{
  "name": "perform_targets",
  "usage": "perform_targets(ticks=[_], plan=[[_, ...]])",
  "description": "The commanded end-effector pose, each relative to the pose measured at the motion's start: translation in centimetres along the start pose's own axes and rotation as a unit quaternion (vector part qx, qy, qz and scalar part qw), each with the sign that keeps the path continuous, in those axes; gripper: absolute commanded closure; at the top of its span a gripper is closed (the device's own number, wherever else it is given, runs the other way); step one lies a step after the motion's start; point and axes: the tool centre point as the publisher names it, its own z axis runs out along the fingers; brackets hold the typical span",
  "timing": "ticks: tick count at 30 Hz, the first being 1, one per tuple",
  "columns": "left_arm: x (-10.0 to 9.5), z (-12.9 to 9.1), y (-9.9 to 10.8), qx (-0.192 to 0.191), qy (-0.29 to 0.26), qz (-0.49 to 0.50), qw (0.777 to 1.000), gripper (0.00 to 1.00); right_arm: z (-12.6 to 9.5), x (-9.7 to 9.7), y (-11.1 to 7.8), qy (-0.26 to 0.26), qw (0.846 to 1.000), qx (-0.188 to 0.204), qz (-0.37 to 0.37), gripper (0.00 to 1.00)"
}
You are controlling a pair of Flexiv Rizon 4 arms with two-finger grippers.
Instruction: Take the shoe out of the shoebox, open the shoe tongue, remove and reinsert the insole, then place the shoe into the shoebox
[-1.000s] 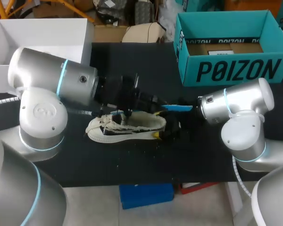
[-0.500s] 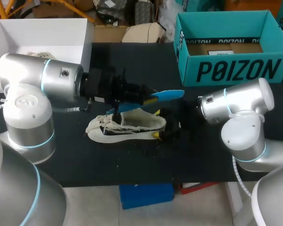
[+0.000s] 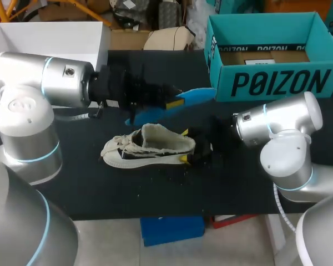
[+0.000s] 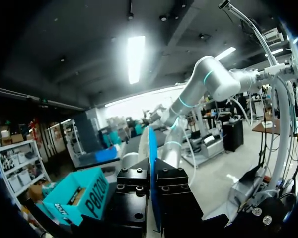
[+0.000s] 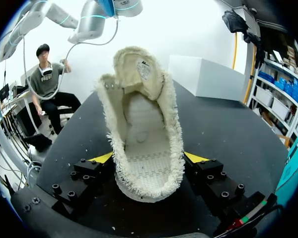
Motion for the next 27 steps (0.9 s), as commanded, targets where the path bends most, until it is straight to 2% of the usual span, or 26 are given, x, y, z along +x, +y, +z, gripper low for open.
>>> perform_targets(ticks=[1,8,9,10,11,19,27], plan=[[0.0,-0.1,0.3,0.002,0.0,0.001,1.0,1.0,0.4,-0.1,-0.2,-0.001,1.0,0.001,0.001,1.0],[0.0,-0.1,0.3,0.002,0.0,0.001,1.0,1.0,0.4,-0.1,-0.2,-0.001,1.0,0.001,0.001,1.0],[0.0,-0.1,0.3,0.002,0.0,0.001,1.0,1.0,0.4,-0.1,-0.2,-0.001,1.0,0.001,0.001,0.91],[0.0,-0.1,0.3,0.002,0.0,0.001,1.0,1.0,0.4,-0.1,-0.2,-0.001,1.0,0.001,0.001,0.58],[0.0,-0.1,0.3,0.002,0.0,0.001,1.0,1.0,0.1,-0.3,-0.1,-0.008,1.0,0.003,-0.002,0.0],[0.0,-0.1,0.3,0.002,0.0,0.001,1.0,1.0,-2.3,-1.8,1.0,-0.035,0.999,0.0,-0.021,0.0],[0.0,-0.1,0.3,0.002,0.0,0.001,1.0,1.0,-3.8,-2.2,2.0,-0.045,0.999,-0.009,-0.027,0.0]])
